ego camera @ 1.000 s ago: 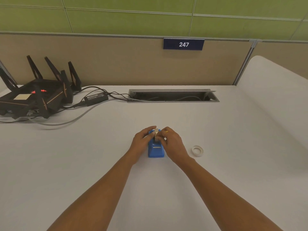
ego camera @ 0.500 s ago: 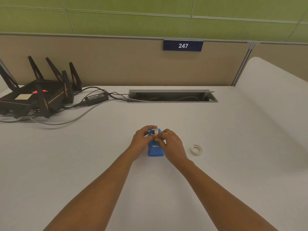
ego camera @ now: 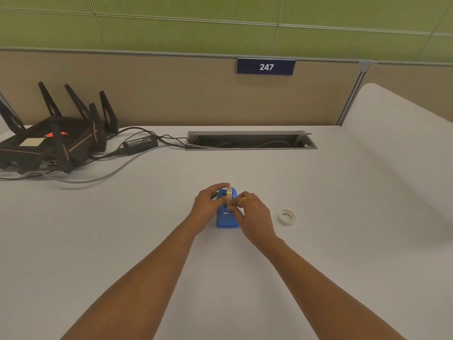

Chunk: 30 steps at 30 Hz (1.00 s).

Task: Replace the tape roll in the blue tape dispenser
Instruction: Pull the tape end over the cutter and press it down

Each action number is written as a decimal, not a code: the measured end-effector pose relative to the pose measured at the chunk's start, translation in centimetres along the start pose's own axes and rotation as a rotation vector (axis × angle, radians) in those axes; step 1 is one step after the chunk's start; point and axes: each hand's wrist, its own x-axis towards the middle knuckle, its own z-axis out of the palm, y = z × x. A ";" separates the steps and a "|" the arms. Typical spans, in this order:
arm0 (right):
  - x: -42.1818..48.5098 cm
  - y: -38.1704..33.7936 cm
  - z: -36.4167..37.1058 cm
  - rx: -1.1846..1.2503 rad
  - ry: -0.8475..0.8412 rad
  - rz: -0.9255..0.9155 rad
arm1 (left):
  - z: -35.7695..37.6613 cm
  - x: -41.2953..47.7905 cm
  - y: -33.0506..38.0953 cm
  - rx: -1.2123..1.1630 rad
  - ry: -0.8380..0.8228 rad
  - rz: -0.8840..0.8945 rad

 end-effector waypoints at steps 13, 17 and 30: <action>-0.8 0.1 0.2 -0.028 0.035 -0.021 | 0.0 -0.2 -0.2 0.018 -0.026 0.034; -1.1 0.3 0.2 -0.024 0.070 -0.038 | 0.1 -0.2 -0.4 0.000 -0.022 0.030; -1.7 0.4 0.7 -0.085 0.156 -0.138 | 0.1 -0.2 -0.7 -0.008 -0.019 0.036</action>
